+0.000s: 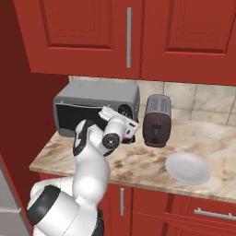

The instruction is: Pull the toaster oven rack outwards. Pick up the baguette from the plate and place it on the toaster oven rack. Close the toaster oven door fully and set the temperature to the lowest setting.

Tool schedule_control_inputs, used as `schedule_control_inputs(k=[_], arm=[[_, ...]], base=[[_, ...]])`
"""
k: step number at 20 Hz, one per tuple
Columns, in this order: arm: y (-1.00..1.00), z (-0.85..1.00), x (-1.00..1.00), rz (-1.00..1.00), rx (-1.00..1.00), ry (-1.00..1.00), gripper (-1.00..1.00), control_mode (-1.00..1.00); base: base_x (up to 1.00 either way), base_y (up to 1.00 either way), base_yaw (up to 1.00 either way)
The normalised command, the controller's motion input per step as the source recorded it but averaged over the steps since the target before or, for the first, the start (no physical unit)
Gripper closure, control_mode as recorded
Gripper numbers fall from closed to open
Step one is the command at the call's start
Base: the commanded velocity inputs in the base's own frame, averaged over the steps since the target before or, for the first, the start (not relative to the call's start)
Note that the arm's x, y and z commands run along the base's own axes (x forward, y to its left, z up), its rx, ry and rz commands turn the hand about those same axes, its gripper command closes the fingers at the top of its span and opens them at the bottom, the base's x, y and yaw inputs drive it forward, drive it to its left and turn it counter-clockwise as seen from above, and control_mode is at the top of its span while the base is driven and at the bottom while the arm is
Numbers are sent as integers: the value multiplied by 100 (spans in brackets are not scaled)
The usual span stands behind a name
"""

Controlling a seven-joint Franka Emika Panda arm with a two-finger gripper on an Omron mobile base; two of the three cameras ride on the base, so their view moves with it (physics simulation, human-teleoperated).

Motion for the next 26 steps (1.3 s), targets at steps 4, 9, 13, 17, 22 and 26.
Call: schedule_control_inputs(k=[4,9,13,17,22,26], arm=[[-2,2,-26,30,-69,-45,-100,-100],[-15,0,-14,27,-75,-33,-100,-100],[-20,-18,0,15,-89,-4,-100,-100],[-37,-22,8,2,-100,0,-100,-100],[-17,-41,0,4,-100,-38,-100,-100],[-1,-55,0,8,-98,-65,-100,-100]], base=[[0,0,0],[0,0,0],[0,0,0],[0,0,0],[0,0,0],[0,0,0]])
